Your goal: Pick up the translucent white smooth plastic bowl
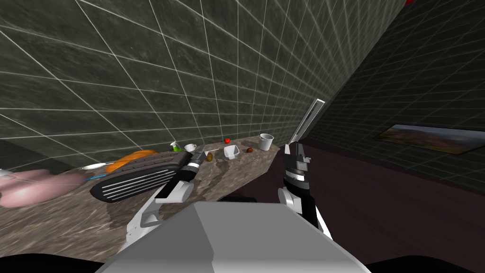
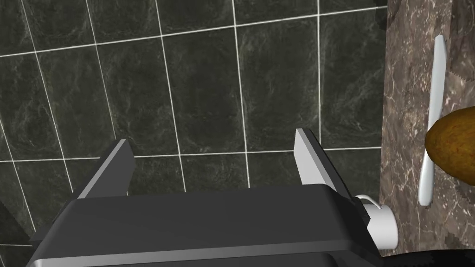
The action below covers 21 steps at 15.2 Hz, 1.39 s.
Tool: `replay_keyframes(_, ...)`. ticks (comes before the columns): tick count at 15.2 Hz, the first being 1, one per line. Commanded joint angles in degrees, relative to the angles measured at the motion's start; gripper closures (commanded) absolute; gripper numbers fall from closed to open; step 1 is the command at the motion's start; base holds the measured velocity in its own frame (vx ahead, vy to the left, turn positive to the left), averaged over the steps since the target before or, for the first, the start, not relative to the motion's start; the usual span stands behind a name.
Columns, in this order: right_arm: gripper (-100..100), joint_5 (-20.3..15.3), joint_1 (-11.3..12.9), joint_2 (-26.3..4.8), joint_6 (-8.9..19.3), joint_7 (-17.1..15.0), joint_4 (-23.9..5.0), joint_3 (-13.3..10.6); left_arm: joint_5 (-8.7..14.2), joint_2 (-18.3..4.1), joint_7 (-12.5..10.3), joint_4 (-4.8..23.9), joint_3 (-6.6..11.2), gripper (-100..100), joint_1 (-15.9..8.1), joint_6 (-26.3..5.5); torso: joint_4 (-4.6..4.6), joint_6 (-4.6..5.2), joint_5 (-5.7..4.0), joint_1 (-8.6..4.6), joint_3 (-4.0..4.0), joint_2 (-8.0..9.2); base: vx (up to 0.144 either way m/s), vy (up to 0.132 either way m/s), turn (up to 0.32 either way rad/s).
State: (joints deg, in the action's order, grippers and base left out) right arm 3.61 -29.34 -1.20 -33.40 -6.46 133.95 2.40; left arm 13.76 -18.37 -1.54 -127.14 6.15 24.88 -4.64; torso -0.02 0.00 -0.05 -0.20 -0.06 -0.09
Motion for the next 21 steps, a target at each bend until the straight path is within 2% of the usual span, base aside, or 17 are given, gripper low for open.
replay_keyframes(1,0,0.0,0.0,0.0,0.0,0.0,0.0,0.0,1.2,-1.1,-0.6,0.0,1.12,-100,-0.4,-2.9,0.0,0.0,0.0,0.0,0.0,0.0,0.022,-0.047,-0.022)
replay_keyframes(3,0,0.0,0.0,0.0,0.0,0.0,0.0,0.0,1.2,-1.1,-0.6,0.0,1.12,-100,-0.4,-4.7,0.0,0.0,0.0,-0.05,-0.01,-0.03,0.028,-0.061,-0.013)
replay_keyframes(4,0,0.0,0.0,0.0,0.0,0.0,0.0,0.0,2.5,-2.3,-1.2,0.1,2.29,-100,-0.9,-6.0,0.0,0.0,0.0,-0.04,-0.01,-0.02,0.025,-0.076,-0.019)
replay_keyframes(7,0,0.0,0.0,0.0,0.0,0.0,0.0,0.0,2.5,-2.3,-1.2,0.1,2.29,-100,-0.9,-8.7,0.0,0.0,-0.02,-0.1,0.0,-0.01,0.019,-0.063,-0.004)
replay_keyframes(8,0,0.0,0.0,0.0,0.0,0.0,0.0,0.0,3.8,-3.4,-1.9,0.3,3.49,-100,-1.4,-10.4,0.0,0.0,0.0,-0.02,0.01,0.02,0.024,-0.057,-0.023)
replay_keyframes(11,0,0.0,0.0,0.0,0.0,0.0,0.0,0.0,3.8,-3.4,-1.9,0.3,3.49,-100,-1.4,-12.8,0.0,0.0,-0.01,-0.05,-0.01,-0.03,0.025,-0.054,-0.006)
replay_keyframes(12,0,0.0,0.0,0.0,0.0,0.0,0.0,0.0,5.1,-4.5,-2.5,0.4,4.72,-100,-1.9,-14.6,0.0,0.0,0.0,0.0,0.0,0.0,0.025,-0.058,-0.022)
replay_keyframes(15,0,0.0,0.0,0.0,0.0,0.0,0.0,0.0,5.1,-4.5,-2.5,0.4,4.72,-100,-1.9,-16.9,0.0,0.0,-0.01,-0.09,-0.01,-0.02,0.023,-0.063,-0.006)
replay_keyframes(16,0,0.0,0.0,0.0,0.0,0.0,0.0,0.0,6.4,-5.6,-3.2,0.6,5.96,-100,-2.4,-18.8,0.0,0.0,-0.01,-0.03,0.0,0.01,0.028,-0.058,-0.02)
replay_keyframes(19,0,0.0,0.0,0.0,0.0,0.0,0.0,0.0,6.4,-5.6,-3.2,0.6,5.96,-100,-2.4,-21.1,0.0,0.0,-0.01,-0.08,-0.01,-0.01,0.022,-0.06,-0.006)
replay_keyframes(20,0,0.0,0.0,0.0,0.0,0.0,0.0,0.0,7.7,-6.6,-3.9,0.8,7.22,-100,-2.9,-23.1,0.0,0.0,0.0,-0.01,0.01,0.01,0.012,-0.051,-0.019)
replay_keyframes(21,0,0.0,0.0,0.0,0.0,0.0,0.0,0.0,7.7,-6.6,-3.9,0.8,7.22,-100,-2.9,-24.1,0.01,0.0,0.0,-0.02,0.02,0.02,0.019,-0.067,-0.022)
